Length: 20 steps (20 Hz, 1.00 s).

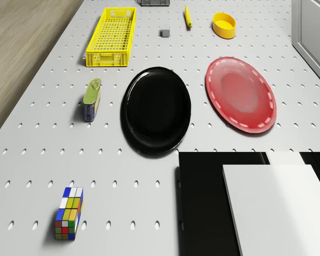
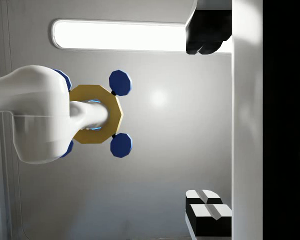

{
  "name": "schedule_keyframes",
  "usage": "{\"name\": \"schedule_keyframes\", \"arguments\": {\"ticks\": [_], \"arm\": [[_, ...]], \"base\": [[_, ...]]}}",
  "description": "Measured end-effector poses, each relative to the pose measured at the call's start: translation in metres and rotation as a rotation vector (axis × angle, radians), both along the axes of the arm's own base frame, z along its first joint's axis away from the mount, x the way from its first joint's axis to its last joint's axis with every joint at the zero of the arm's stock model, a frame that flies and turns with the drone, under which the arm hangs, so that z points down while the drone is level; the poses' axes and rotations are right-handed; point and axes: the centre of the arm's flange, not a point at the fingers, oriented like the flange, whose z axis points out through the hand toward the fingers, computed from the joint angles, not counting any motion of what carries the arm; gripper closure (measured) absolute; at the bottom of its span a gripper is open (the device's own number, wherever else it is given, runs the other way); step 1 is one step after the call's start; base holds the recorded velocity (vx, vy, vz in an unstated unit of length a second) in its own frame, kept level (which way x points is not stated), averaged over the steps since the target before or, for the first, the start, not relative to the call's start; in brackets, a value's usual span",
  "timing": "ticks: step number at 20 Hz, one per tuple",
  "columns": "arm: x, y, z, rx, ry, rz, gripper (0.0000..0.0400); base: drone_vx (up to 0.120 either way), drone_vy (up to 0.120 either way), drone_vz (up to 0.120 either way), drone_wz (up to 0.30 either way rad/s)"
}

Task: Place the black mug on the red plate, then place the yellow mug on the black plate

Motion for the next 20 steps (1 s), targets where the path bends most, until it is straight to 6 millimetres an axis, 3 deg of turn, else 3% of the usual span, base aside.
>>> {"name": "schedule_keyframes", "arguments": {"ticks": [7, 12, 16, 20], "arm": [[0.000, 0.015, -0.002, -0.149, -0.005, -0.004, 0.0000], [0.000, 0.041, -0.012, -0.428, -0.008, -0.012, 0.0000], [0.000, 0.073, -0.040, -0.859, -0.009, -0.024, 0.0000], [0.002, 0.092, -0.100, -1.499, -0.007, -0.044, 0.0000]], "base": [[0.120, 0.000, 0.000, 0.000], [0.120, 0.000, 0.000, 0.000], [0.100, 0.000, -0.010, 0.000], [0.000, 0.000, -0.120, 0.000]]}}
